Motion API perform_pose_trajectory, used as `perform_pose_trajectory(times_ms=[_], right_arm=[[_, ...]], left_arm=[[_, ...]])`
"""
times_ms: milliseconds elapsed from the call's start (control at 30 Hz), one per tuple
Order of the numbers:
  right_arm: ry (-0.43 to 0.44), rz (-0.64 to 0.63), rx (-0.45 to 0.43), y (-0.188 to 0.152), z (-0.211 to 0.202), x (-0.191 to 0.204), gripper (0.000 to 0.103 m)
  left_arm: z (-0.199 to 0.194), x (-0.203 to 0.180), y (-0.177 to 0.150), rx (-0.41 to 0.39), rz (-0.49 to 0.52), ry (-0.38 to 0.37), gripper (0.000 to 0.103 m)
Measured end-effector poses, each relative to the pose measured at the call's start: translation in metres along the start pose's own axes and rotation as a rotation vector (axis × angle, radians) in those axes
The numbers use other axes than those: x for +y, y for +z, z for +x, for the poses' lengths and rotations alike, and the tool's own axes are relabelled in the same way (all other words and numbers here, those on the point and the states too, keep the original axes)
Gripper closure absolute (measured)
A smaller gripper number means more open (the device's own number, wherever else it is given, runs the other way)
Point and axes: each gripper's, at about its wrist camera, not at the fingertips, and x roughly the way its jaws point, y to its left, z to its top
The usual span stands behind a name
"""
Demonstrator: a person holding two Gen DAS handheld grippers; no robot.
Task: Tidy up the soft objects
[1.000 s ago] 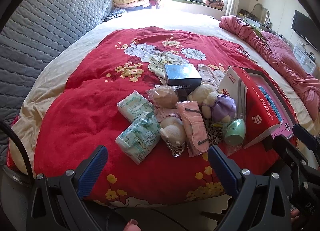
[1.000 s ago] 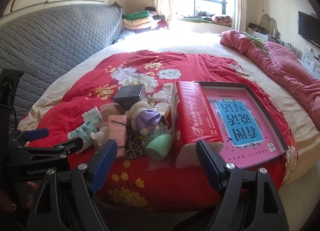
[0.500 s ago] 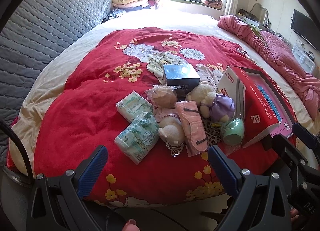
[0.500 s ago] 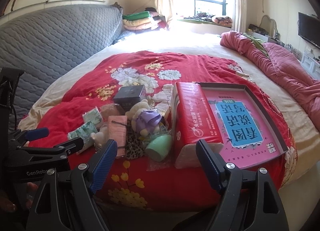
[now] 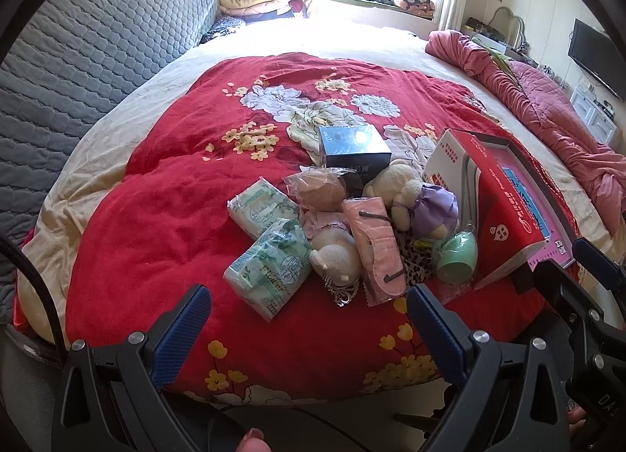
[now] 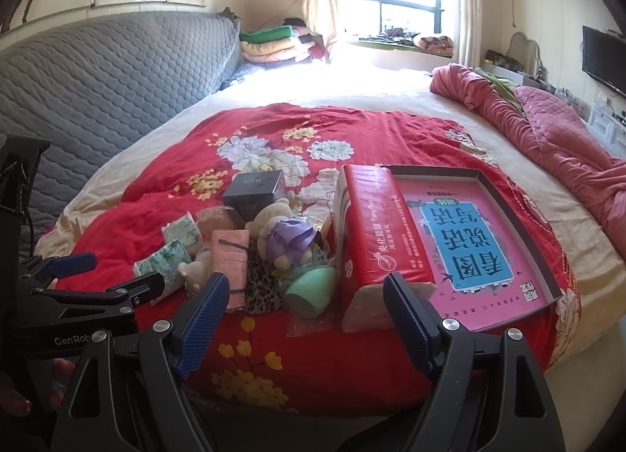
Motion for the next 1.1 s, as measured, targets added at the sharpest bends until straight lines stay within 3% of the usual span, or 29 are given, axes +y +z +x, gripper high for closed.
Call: perform_pose_trajectory(times_ms=[667, 1100], right_arm=[[0.008, -0.053, 0.029, -0.004, 0.016, 0.01, 0.021], [0.14, -0.092, 0.092, 0.0, 0.059, 0.045, 0.021]], left_arm=[[0.015, 0.023, -0.003, 0.04, -0.071, -0.028, 0.002], [0.041, 0.072, -0.001, 0.078, -0.159, -0.029, 0.002]])
